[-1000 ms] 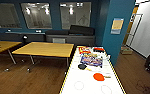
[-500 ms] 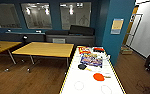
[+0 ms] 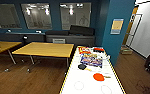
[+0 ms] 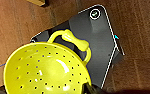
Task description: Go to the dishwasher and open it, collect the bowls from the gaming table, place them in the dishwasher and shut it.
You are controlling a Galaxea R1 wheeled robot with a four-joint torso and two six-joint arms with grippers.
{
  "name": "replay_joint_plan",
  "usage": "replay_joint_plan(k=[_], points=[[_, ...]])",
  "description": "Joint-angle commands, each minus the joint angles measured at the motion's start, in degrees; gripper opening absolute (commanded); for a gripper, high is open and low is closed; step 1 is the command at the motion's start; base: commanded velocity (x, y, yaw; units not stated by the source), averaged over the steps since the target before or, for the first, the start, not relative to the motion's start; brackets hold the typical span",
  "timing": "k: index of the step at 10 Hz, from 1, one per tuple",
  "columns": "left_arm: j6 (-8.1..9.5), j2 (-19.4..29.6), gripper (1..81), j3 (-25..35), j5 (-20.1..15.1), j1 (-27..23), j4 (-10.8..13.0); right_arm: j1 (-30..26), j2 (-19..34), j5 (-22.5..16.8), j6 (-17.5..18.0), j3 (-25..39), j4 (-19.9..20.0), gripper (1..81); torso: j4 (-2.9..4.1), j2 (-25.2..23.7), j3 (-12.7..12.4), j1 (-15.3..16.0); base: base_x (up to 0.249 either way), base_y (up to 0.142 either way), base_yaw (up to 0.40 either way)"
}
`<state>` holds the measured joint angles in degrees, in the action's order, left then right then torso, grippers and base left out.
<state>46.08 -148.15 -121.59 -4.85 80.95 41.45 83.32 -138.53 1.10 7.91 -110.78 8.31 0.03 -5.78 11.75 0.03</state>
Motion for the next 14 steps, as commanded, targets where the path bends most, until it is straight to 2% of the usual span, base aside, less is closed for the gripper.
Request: replay_joint_plan(k=[1, 6, 10, 14], points=[[-0.46, 1.3, 1.0, -0.1, -2.1, -2.3, 0.7, -2.5, 2.4, -3.4, -0.3, 0.5, -0.7, 1.0, 0.00, 0.0, 0.0, 0.0, -0.072, 0.000, 0.000], [-0.46, -0.4, 1.0, -1.6, -2.1, -1.8, 1.5, -2.2, 1.0, -3.4, -0.2, -1.4, -0.7, 1.0, 0.00, 0.0, 0.0, 0.0, -0.088, 0.000, 0.000], [-0.73, -4.2, 1.0, -9.3, 0.0, -0.4, 1.5, -2.2, -1.4, -3.6, -0.3, -4.2, -0.8, 1.0, 0.00, 0.0, 0.0, 0.0, -0.105, 0.000, 0.000], [-0.99, -6.0, 1.0, -11.2, 0.4, 0.0, 2.5, -2.2, -1.8, -3.6, -0.4, -4.4, -1.3, 1.0, 0.00, -0.1, 0.0, 0.0, -0.108, 0.000, 0.000]])
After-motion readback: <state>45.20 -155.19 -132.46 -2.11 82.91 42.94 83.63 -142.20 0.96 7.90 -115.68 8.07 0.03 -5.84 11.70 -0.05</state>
